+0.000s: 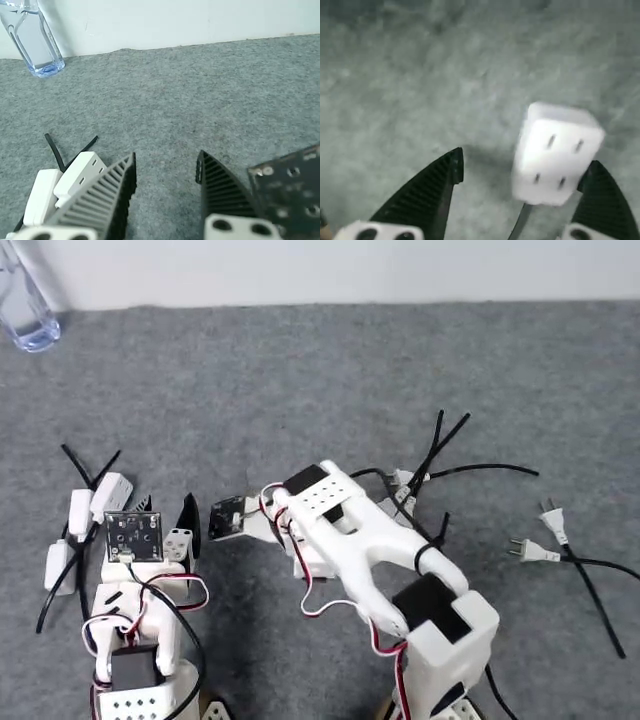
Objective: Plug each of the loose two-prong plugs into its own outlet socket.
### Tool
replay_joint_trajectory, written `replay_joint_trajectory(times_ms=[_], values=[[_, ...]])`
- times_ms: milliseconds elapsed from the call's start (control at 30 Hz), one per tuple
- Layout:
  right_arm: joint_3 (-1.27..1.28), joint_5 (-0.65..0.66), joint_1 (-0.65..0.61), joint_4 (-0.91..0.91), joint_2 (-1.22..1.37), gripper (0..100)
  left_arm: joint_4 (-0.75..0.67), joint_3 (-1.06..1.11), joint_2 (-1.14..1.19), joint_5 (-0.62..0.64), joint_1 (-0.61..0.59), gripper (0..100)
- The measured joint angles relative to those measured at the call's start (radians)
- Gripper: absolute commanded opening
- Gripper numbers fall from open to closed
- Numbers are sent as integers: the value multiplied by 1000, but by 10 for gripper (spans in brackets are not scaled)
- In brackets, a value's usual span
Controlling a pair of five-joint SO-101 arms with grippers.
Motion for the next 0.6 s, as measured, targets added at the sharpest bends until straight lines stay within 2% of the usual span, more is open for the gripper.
replay_joint_trajectory(times_ms=[233, 367, 600], values=[[-124, 20, 60, 230, -180, 285, 0, 0, 0, 0, 0, 181], [-201, 146, 157, 344, -324, 285, 0, 0, 0, 0, 0, 181], [-269, 319, 390, 368, -373, 285, 0, 0, 0, 0, 0, 181]])
